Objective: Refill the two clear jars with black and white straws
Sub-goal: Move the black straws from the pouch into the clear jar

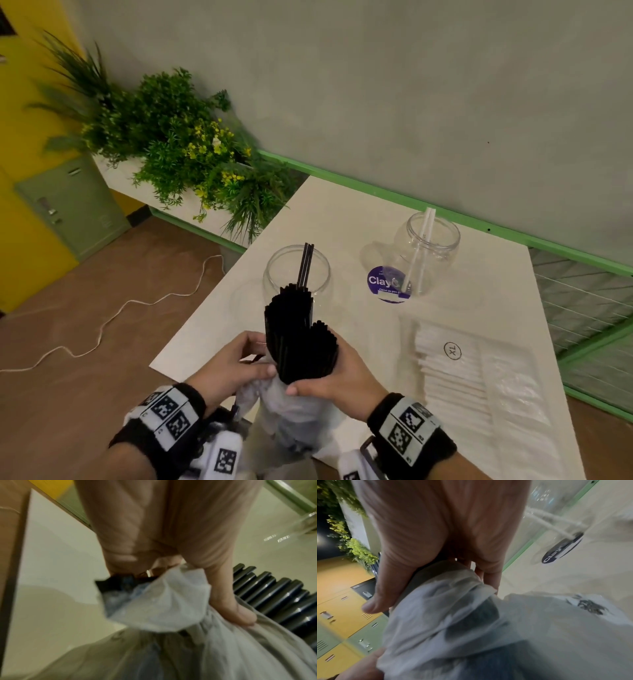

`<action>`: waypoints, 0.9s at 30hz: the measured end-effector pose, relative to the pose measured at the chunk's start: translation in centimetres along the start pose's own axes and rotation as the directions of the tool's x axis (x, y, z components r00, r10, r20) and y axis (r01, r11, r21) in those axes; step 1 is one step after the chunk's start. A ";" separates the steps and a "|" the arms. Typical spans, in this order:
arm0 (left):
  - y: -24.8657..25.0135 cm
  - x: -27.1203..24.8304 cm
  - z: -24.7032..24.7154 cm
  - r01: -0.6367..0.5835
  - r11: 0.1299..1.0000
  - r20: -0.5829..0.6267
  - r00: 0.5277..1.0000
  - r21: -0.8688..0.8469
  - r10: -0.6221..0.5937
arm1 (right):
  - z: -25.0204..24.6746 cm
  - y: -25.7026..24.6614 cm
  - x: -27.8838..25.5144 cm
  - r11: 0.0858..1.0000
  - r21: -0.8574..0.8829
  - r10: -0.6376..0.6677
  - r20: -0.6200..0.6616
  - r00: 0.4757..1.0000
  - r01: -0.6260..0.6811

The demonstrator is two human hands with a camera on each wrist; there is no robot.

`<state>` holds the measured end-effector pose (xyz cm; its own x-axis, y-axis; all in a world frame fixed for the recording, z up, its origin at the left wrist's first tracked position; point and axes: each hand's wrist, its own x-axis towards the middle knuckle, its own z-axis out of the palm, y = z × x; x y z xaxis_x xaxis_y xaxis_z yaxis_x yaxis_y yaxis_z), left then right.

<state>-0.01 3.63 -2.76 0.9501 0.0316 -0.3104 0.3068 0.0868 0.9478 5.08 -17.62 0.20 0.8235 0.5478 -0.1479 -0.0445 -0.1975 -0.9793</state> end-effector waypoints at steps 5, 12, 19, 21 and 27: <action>0.2 -1.5 -5.1 0.024 1.000 0.038 0.999 -0.017 -0.023 | 3.6 -1.9 2.7 1.000 -0.027 0.007 0.145 0.989 -0.003; 3.7 -0.6 -11.2 -0.056 0.997 -0.035 0.998 -0.059 0.054 | 7.8 -5.5 8.1 0.994 -0.068 -0.079 0.088 0.993 0.085; 3.8 2.3 -13.7 -0.115 0.989 -0.111 0.988 -0.096 0.105 | 9.9 -5.0 10.6 0.985 -0.122 -0.129 -0.089 0.988 0.118; 2.8 2.7 -13.9 -0.101 0.991 -0.090 0.992 -0.083 0.094 | 10.5 -3.8 10.7 0.977 -0.190 -0.116 -0.093 0.989 0.097; 2.1 3.7 -14.5 -0.079 0.997 -0.086 0.993 0.020 0.081 | 10.8 -3.2 11.3 0.930 -0.351 -0.164 -0.133 0.978 0.108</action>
<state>3.33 18.40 -2.93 0.9633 0.1238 -0.2382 0.2317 0.0644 0.9706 8.36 -2.01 0.21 0.8872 0.4601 0.0342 0.2462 -0.4094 -0.8785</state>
